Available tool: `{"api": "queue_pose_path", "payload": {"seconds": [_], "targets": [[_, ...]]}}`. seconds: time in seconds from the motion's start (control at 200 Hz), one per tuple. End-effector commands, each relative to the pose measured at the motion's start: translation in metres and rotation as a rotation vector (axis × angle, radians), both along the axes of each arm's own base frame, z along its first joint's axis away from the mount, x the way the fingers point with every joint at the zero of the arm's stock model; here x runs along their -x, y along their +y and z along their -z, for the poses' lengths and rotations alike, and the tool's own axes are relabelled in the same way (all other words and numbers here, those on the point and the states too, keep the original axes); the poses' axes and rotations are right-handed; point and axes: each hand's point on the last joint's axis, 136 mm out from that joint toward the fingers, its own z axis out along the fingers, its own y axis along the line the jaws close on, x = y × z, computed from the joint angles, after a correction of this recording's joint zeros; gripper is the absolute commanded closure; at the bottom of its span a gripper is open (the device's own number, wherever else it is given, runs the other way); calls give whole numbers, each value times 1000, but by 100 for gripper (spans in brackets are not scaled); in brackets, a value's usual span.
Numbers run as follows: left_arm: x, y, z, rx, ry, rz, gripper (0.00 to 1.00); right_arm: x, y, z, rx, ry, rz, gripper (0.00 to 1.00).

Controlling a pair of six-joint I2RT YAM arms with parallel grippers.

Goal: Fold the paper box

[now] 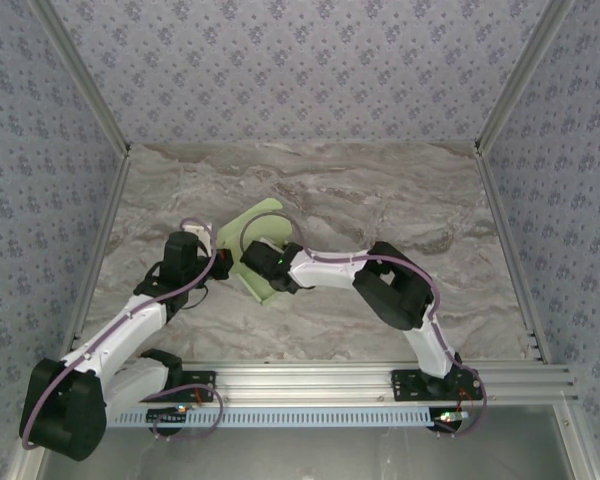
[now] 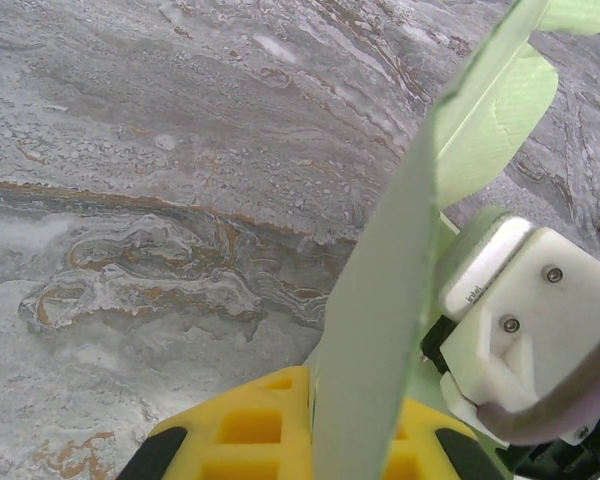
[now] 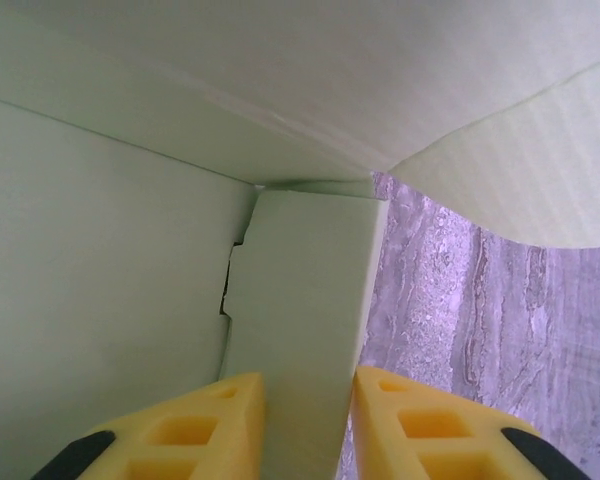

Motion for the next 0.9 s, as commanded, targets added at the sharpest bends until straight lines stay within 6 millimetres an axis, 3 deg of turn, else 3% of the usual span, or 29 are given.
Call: {"api": "queue_pose_path", "payload": {"seconds": [0.0, 0.425, 0.894], "targets": [[-6, -1, -15, 33, -51, -12, 96, 20, -11, 39, 47, 159, 1, 66], [-6, 0, -14, 30, -51, -11, 96, 8, 2, -7, -138, 157, 46, 43], [-6, -1, -14, 31, -52, -5, 96, -3, 16, -27, -376, 240, 124, 27]]}}
